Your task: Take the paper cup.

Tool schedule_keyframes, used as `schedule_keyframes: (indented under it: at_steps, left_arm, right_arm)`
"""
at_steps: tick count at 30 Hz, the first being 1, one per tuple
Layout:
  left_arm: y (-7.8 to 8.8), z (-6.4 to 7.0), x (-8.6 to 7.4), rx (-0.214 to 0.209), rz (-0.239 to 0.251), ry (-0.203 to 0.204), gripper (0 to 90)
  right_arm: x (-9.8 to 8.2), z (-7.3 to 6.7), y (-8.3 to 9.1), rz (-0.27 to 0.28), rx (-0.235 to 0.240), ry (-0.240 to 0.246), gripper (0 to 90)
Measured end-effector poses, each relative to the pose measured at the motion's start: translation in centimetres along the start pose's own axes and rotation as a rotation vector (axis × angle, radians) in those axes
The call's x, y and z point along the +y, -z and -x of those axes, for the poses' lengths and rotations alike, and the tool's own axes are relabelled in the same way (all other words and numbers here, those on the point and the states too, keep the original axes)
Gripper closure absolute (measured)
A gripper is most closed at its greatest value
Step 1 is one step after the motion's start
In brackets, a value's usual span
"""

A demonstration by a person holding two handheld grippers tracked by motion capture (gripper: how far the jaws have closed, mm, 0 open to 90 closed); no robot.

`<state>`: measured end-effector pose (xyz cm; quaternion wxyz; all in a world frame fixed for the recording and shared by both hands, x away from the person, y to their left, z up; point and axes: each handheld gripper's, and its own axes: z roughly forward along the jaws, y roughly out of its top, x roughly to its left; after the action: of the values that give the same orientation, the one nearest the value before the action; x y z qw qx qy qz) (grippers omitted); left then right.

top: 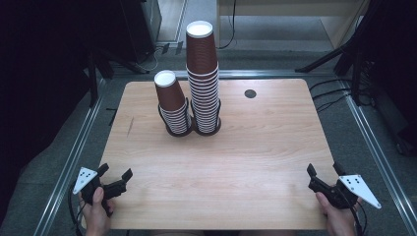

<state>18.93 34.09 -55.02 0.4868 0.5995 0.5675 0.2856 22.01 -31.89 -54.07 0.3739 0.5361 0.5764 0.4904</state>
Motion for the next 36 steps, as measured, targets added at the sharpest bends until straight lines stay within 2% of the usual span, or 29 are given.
schedule_keyframes:
  at_steps: [4,5,6,7,11,18,25,32,36]
  left_arm:
    - [-0.1,0.1,0.0,0.000,0.001,-0.004,0.0]
    - [-0.1,0.1,0.0,-0.001,0.003,-0.004,0.0]
    - [-0.1,0.1,0.0,-0.001,0.004,-0.004,0.0]
    - [-0.1,0.1,0.0,-0.003,0.004,-0.004,0.0]
    - [-0.1,0.0,0.0,-0.004,0.006,-0.003,0.0]
    - [0.0,0.0,-0.1,-0.014,0.004,-0.010,0.0]
    - [0.0,-0.1,0.0,-0.020,0.010,-0.001,0.0]
    - [0.0,-0.1,0.0,-0.024,0.014,0.003,0.0]
    - [0.0,-0.1,0.0,-0.026,0.014,0.002,0.0]
  right_arm:
    - [1.0,-1.0,-0.5,-0.001,0.029,0.014,13.8]
    - [1.4,-1.6,-0.7,0.002,0.035,0.036,13.6]
    - [2.4,-2.9,-1.2,0.010,0.060,0.061,13.5]
    - [2.4,-2.9,-1.2,0.010,0.060,0.061,13.5]
    - [5.0,-5.7,-2.2,0.039,0.129,0.095,13.4]
    - [9.8,-9.6,-4.0,0.090,0.204,0.083,13.4]
    - [13.9,-13.3,-5.6,0.107,0.252,0.115,13.3]
    - [16.5,-16.4,-7.0,0.126,0.301,0.152,12.0]
    - [17.6,-17.9,-7.7,0.130,0.330,0.148,10.9]
